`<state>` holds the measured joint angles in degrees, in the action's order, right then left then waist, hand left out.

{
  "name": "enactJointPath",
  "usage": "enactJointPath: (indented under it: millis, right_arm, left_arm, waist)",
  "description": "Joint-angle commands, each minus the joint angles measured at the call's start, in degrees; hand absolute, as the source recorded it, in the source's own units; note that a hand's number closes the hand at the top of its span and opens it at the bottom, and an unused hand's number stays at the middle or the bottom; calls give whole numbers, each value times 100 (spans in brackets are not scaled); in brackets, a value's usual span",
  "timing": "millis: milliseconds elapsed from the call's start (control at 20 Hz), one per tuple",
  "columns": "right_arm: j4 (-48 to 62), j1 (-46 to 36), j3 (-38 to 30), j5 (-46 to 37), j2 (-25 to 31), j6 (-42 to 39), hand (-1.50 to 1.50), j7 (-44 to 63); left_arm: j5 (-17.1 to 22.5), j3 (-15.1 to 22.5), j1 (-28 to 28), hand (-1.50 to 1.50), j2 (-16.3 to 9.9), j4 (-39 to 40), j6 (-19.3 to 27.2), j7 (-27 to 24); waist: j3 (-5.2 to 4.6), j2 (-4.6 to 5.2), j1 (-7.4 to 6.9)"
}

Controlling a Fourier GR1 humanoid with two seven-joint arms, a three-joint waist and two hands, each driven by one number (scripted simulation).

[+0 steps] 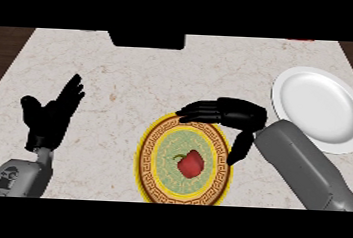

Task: Pick the bell pepper from the plate and place it in the plate

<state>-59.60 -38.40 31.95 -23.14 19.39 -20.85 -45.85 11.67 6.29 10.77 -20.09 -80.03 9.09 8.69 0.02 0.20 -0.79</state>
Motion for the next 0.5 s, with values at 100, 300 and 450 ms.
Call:
enactJointPath:
  millis: [100,300,450]
  right_arm:
    - [-103,43,534,-762,-90,-189,-150,66]
    - [89,-102,506,-1386,-220,322,-150,147]
    - [9,75,646,-1855,-307,561,-150,447]
  left_arm:
    - [-238,25,-39,0,178,39,79,-87]
    - [-179,-113,-84,0,103,-189,-68,134]
    - [-294,-128,-165,0,227,-17,-74,-169]
  waist:
    - [-2,-22,60]
    - [0,-21,44]
    - [-1,-22,54]
